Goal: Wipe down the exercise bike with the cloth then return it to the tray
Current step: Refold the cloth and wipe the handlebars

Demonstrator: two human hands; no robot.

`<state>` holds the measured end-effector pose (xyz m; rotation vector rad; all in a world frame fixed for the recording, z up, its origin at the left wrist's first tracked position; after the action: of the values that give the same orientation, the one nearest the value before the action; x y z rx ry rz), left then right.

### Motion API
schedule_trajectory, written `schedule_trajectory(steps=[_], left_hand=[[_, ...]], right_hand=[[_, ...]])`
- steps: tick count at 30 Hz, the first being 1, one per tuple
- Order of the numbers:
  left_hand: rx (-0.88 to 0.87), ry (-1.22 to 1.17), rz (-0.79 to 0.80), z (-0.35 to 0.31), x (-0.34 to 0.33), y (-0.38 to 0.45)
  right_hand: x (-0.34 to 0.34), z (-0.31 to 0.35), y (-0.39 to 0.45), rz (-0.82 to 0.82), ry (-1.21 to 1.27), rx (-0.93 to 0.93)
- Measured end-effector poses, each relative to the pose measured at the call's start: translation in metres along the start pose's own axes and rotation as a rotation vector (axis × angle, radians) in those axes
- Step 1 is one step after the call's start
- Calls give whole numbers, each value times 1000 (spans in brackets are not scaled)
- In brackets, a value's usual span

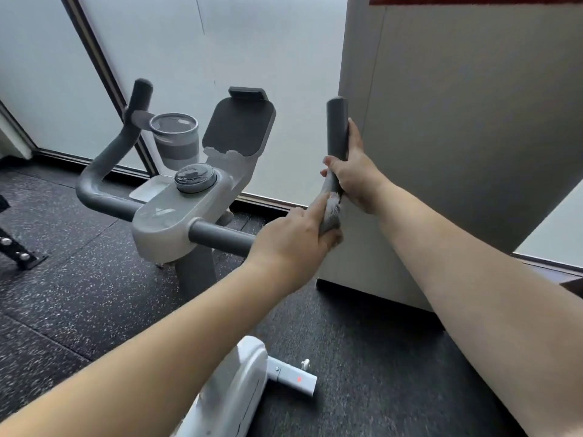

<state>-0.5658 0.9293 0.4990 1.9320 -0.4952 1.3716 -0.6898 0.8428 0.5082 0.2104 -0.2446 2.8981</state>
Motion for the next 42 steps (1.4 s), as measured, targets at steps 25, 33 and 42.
schedule_trajectory(steps=[25, 33, 42], left_hand=[[-322, -55, -144, 73, 45, -58], [-72, -167, -165, 34, 31, -25], [-275, 67, -91, 88, 46, -56]], right_hand=[[0, -10, 7, -43, 42, -13], [3, -10, 6, -84, 17, -20], [1, -2, -1, -70, -5, -16]])
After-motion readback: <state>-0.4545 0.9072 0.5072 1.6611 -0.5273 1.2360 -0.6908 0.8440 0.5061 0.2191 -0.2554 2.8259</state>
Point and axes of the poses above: each hand's wrist, its own y-axis towards the middle knuckle, its own x-axis out of the back of the hand, z = x × y, the point moved 10 cm from there along y, towards the middle knuckle, and after that the axes turned 15 degrees about -x, right-handed, at the moved point
